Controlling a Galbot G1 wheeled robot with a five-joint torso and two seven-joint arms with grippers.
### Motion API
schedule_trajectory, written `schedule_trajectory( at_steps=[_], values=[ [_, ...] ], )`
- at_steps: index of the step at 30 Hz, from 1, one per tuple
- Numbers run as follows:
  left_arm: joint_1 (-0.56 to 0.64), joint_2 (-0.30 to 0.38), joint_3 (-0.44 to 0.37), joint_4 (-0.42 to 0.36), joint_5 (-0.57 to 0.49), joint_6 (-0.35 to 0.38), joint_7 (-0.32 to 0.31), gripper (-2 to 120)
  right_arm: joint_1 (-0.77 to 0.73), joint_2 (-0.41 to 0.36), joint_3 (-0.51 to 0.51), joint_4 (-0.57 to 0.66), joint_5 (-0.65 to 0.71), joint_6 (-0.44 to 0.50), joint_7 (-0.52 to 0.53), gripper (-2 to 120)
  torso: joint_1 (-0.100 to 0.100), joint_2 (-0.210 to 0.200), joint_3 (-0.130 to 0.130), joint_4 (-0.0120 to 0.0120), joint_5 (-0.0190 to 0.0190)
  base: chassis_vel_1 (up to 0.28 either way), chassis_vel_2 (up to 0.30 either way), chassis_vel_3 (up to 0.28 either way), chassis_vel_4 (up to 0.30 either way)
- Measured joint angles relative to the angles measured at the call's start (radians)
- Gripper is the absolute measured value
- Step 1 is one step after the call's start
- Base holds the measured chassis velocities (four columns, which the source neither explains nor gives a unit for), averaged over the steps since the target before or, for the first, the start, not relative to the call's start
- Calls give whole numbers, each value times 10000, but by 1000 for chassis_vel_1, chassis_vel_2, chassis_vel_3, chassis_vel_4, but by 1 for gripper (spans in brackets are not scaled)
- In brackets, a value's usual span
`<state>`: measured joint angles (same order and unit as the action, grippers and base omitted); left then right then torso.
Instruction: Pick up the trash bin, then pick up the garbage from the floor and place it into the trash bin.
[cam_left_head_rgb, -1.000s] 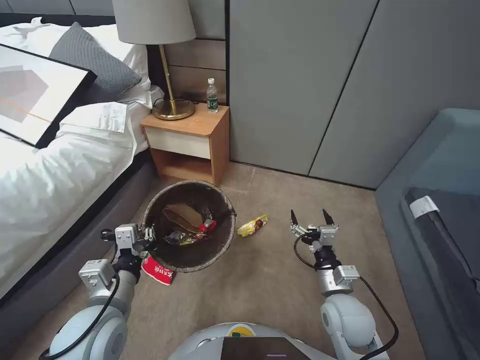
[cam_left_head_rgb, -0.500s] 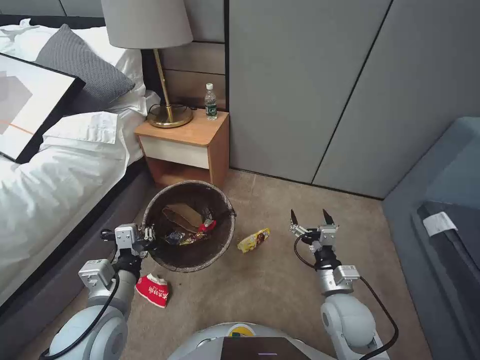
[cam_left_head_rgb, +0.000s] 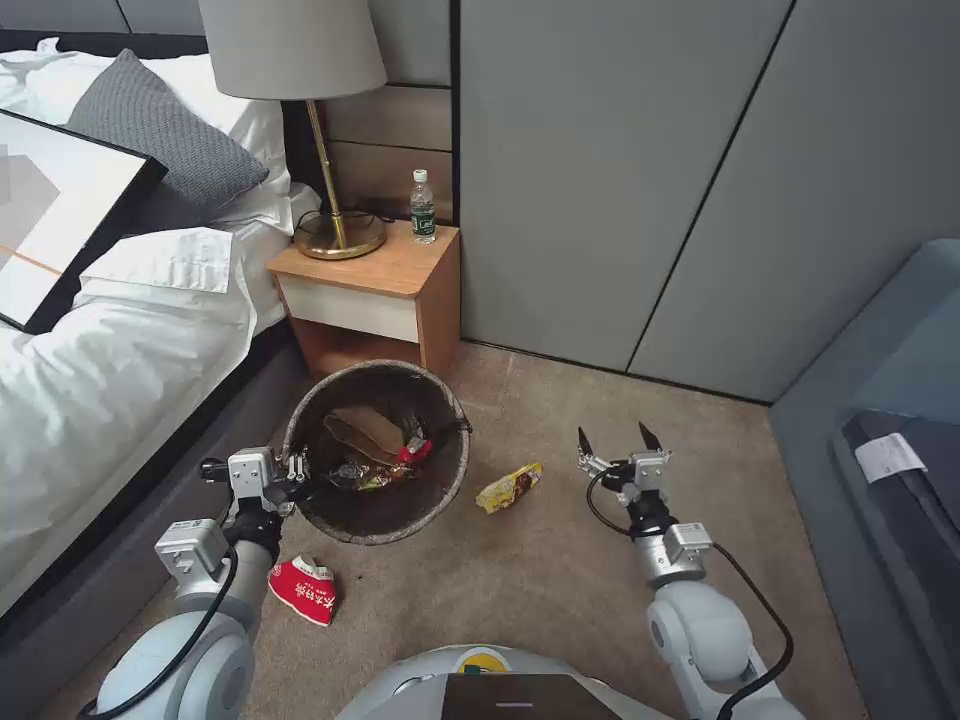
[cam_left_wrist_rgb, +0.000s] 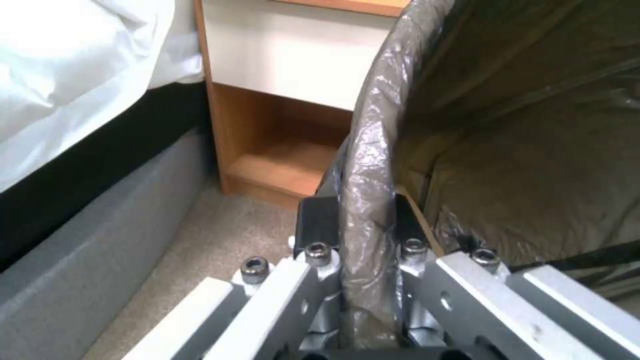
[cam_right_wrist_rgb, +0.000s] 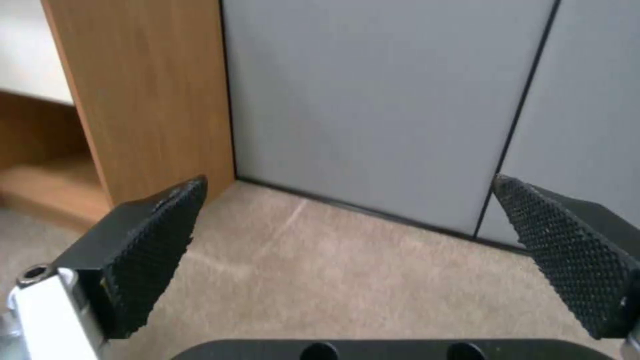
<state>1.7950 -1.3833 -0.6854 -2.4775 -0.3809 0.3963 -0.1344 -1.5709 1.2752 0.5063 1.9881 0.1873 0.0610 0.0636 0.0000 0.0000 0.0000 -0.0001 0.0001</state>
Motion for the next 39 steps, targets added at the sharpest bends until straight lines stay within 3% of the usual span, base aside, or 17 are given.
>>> schedule_trajectory(
  at_steps=[3,10,19,39],
  values=[
    [21,-5,-4,-17,-1,0,-2,2,381,-507,-316,-396,414,-279,160,100,0,0,0,2,0,0,0,0,0],
    [60,-6,-9,-41,2,-13,-5,2,1278,-834,-1331,-1404,920,-744,733,100,0,0,0,1,0,0,0,0,0],
    [149,1,-134,-135,-7,-26,-14,2,2600,-833,-2380,-2964,1036,-819,1055,100,0,0,1,1,-1,0,0,0,0],
    [166,12,-200,-123,-13,-87,-25,2,4585,-507,-3547,-5441,2328,-1571,1099,100,0,0,1,1,-2,0,0,0,0]
  ],
)
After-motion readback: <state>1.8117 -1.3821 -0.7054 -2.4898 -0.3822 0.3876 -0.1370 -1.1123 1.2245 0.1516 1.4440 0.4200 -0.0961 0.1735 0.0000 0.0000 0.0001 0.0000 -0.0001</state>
